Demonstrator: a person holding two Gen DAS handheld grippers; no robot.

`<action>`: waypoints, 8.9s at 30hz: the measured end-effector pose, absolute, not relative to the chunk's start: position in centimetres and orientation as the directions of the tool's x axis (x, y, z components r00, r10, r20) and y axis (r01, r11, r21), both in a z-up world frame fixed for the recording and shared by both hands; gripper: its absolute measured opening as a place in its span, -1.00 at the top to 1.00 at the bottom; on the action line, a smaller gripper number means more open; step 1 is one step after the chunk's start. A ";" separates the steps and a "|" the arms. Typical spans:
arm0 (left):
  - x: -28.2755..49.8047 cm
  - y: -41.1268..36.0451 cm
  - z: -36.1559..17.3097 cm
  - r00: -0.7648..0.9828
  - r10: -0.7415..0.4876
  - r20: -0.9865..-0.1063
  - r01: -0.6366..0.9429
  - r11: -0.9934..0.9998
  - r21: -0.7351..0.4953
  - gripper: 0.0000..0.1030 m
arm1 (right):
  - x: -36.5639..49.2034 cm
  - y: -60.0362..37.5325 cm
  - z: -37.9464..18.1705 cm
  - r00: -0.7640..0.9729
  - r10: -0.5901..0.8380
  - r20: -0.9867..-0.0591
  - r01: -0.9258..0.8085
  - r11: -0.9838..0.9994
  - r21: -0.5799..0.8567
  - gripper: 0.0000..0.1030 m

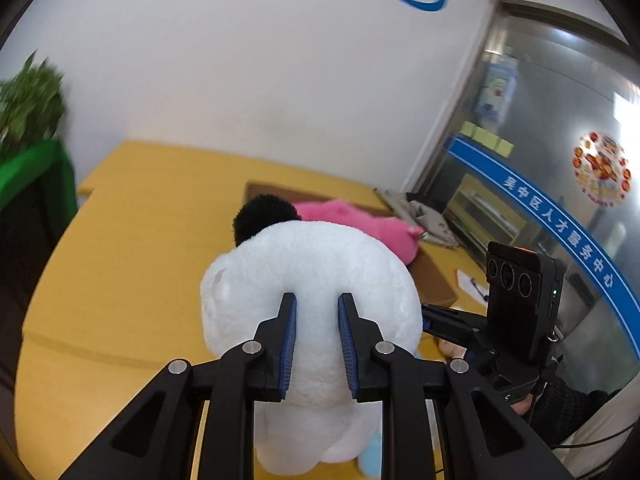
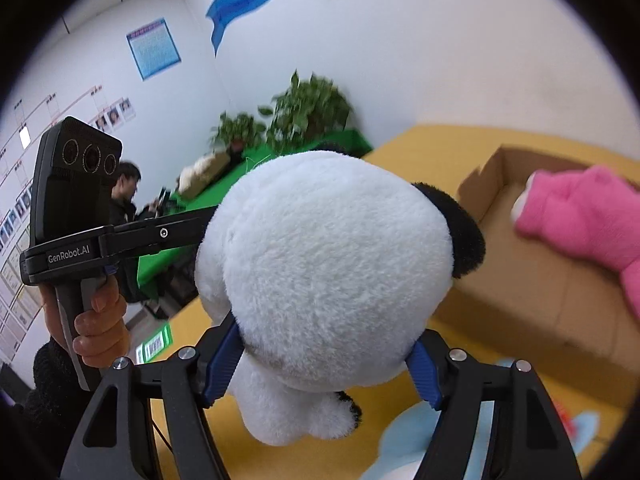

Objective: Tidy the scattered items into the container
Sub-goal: 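Lift the white panda with both grippers and carry it over the box, then lower the white panda into the box beside the pink bear, open grippers, then move both grippers to the blue plush bear with red headband, then close both grippers on the blue bear and lift it, then carry the blue bear into the box beside the panda and open grippers, then move both grippers to the pink-and-teal pig plush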

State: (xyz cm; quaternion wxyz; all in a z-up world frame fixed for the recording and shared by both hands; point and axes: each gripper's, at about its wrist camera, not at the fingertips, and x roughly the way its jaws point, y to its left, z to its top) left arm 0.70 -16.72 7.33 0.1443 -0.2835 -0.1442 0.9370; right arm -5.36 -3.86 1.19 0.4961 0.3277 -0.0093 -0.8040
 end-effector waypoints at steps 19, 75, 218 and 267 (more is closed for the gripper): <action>-24.1 -13.8 1.0 -0.650 0.391 -0.652 -0.181 -0.912 -0.367 0.85 | -24.3 0.7 0.3 -0.435 -0.699 -0.568 0.660 -0.677 0.327 -0.39; -2.4 1.5 5.6 -0.829 0.051 -0.557 0.028 -0.991 -0.133 -1.00 | -7.9 16.5 4.8 -0.831 -0.185 -0.525 0.224 -0.975 -0.010 -0.99; -17.9 3.6 -2.2 -0.679 0.170 -0.714 -0.127 -0.985 -0.114 0.98 | -31.1 7.1 -5.6 -0.481 -0.377 -0.791 0.551 -0.832 0.061 -0.19; -5.0 10.1 1.2 -0.713 0.244 -0.657 -0.098 -0.963 -0.250 -0.62 | -5.0 25.4 2.0 -0.758 -0.246 -0.604 0.287 -0.957 0.030 -0.99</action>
